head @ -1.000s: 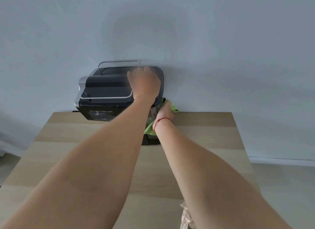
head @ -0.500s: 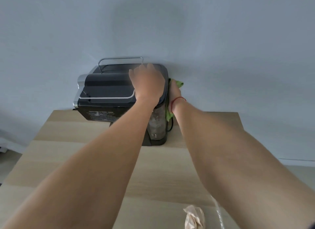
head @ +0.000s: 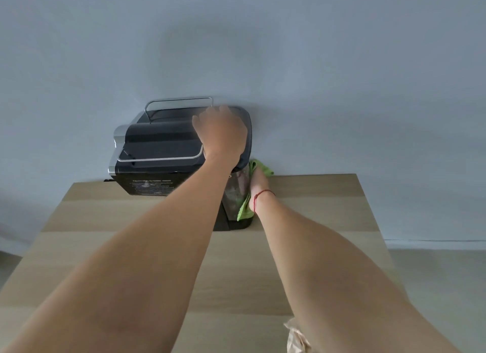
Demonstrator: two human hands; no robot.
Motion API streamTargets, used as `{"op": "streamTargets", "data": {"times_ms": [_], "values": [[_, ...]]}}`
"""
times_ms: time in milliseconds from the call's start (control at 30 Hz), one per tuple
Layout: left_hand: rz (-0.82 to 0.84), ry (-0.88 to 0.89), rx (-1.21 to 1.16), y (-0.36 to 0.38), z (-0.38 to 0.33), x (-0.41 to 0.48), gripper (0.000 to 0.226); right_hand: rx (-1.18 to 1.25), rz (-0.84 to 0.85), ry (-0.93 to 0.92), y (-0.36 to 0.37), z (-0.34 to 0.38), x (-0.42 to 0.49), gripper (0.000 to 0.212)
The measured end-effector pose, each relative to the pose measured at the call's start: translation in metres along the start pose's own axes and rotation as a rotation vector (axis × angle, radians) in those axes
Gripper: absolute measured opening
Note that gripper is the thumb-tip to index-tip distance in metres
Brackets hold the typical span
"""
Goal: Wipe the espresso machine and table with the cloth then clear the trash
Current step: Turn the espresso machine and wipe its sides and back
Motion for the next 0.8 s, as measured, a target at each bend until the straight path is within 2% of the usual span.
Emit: {"op": "streamTargets", "data": {"times_ms": [100, 200, 300, 400, 433, 500, 567, 633, 700, 800], "values": [[0.024, 0.002, -0.008, 0.000, 0.000, -0.001, 0.039, -0.026, 0.050, -0.003, 0.008, 0.024, 0.004, 0.061], [0.063, 0.013, -0.035, 0.004, 0.002, -0.002, 0.036, -0.030, 0.093, -0.050, 0.017, 0.051, -0.027, 0.049], [0.226, 0.000, -0.077, 0.002, 0.005, 0.004, 0.035, 0.014, 0.102, -0.047, 0.017, 0.054, -0.047, 0.048], [0.457, 0.044, -0.262, -0.013, 0.011, 0.024, 0.025, 0.012, 0.030, -0.115, 0.017, 0.062, -0.053, 0.057], [0.497, 0.083, -0.315, -0.020, 0.017, 0.027, 0.020, 0.011, 0.004, -0.155, 0.018, 0.069, -0.057, 0.054], [0.515, 0.172, -0.344, -0.029, 0.034, 0.026, 0.023, 0.053, -0.060, -0.237, 0.020, 0.081, -0.062, 0.044], [0.463, 0.244, -0.192, -0.022, 0.054, 0.018, 0.036, 0.089, -0.063, -0.311, 0.024, 0.092, -0.067, 0.031], [0.357, 0.311, -0.097, -0.013, 0.066, 0.009, 0.045, -0.009, -0.007, -0.408, 0.033, 0.101, -0.077, 0.030], [0.292, 0.315, -0.130, -0.009, 0.069, 0.005, 0.046, -0.227, 0.049, -0.462, 0.042, 0.102, -0.085, 0.040], [0.315, 0.325, -0.111, -0.007, 0.068, 0.004, 0.049, -0.629, 0.068, -0.540, 0.043, 0.093, -0.081, 0.051]]}}
Point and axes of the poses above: each hand's wrist, its own x-axis towards the middle knuckle, its own y-axis out of the palm, z = x × y, the point moved 5 cm from there along x, towards the middle knuckle, and after that the axes turned 11 degrees about x, right-handed, at the moved point
